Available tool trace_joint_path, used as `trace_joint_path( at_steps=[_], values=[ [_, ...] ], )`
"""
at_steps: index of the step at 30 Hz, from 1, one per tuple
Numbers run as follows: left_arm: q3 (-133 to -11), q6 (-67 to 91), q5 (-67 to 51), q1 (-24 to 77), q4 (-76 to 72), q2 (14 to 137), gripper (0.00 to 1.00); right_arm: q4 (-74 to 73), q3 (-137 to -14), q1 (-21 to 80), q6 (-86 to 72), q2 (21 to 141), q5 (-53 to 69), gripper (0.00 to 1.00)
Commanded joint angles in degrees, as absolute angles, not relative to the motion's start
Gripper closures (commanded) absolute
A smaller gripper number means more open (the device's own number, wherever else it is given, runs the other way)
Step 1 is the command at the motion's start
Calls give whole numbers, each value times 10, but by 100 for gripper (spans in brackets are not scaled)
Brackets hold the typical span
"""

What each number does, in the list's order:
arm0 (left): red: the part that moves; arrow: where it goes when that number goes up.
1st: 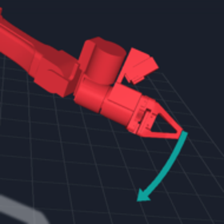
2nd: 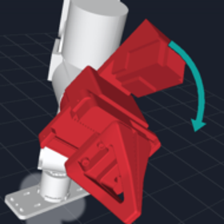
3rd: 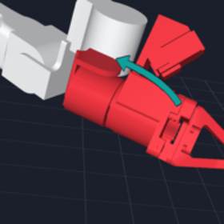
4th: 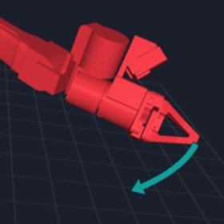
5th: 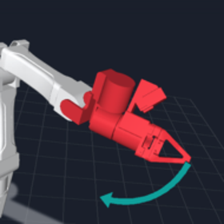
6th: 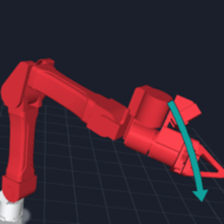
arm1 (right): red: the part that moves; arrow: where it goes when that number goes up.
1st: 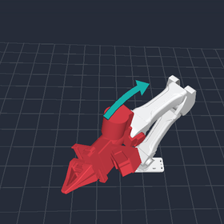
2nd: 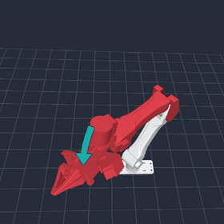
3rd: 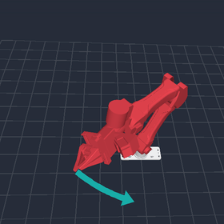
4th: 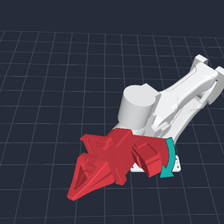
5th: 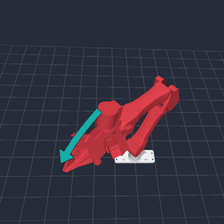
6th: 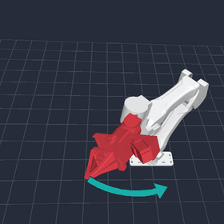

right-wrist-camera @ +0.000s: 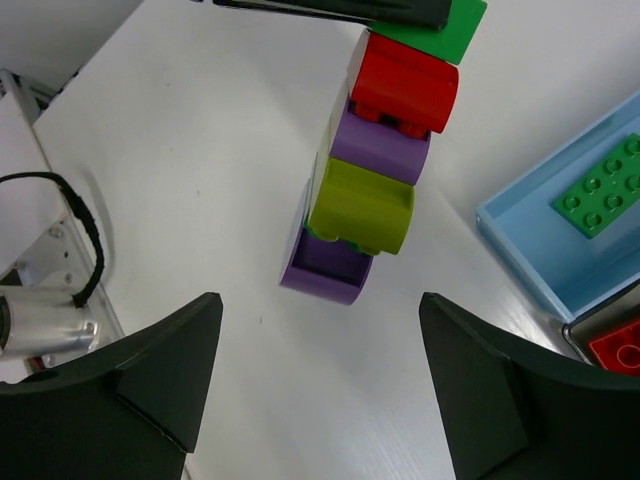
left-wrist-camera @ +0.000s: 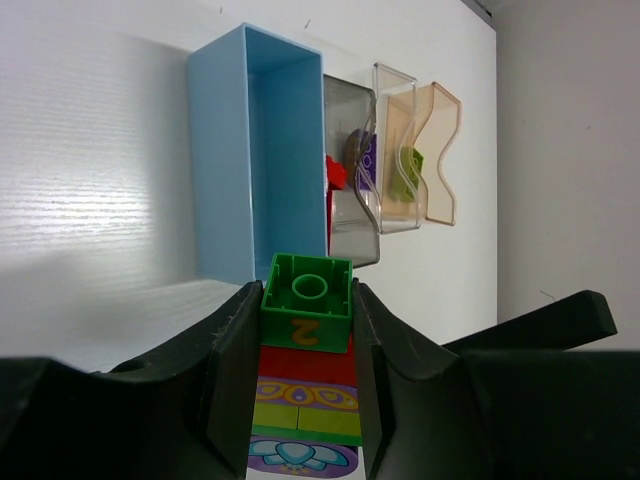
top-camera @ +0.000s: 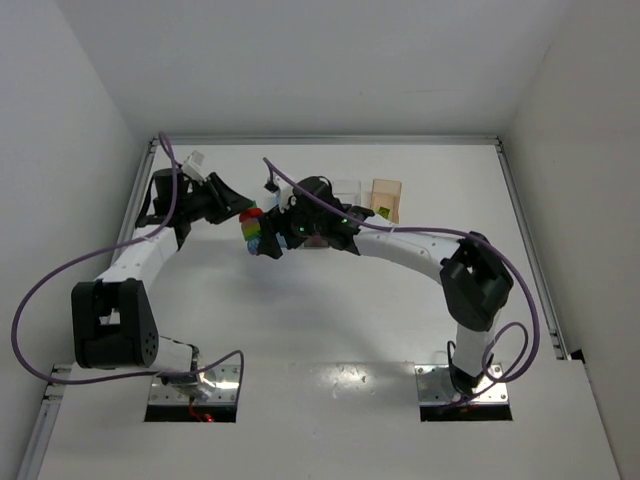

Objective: Sort the legos into containers by color

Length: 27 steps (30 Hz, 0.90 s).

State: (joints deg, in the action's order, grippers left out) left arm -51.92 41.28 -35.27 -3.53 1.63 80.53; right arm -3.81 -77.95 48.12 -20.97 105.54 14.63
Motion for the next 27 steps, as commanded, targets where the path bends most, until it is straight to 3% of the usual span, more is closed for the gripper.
trace_joint_path(
  at_steps=[1,17,21,22,24,27],
  values=[
    [-522,433,-364,-46,-8,780,97,-24,-809,490,-212,1069,104,19],
    [-480,480,-388,-62,-61,767,100,-13,-866,501,-259,1130,87,19],
    [-466,485,-388,-62,-67,761,100,-8,-871,506,-259,1136,98,33],
    [-466,491,-393,-67,-67,756,100,-8,-871,506,-259,1142,98,43],
    [-466,497,-393,-72,-73,756,100,-8,-871,506,-259,1147,98,51],
    [-454,507,-399,-77,-86,756,100,-14,-876,512,-259,1153,98,51]
  ],
)
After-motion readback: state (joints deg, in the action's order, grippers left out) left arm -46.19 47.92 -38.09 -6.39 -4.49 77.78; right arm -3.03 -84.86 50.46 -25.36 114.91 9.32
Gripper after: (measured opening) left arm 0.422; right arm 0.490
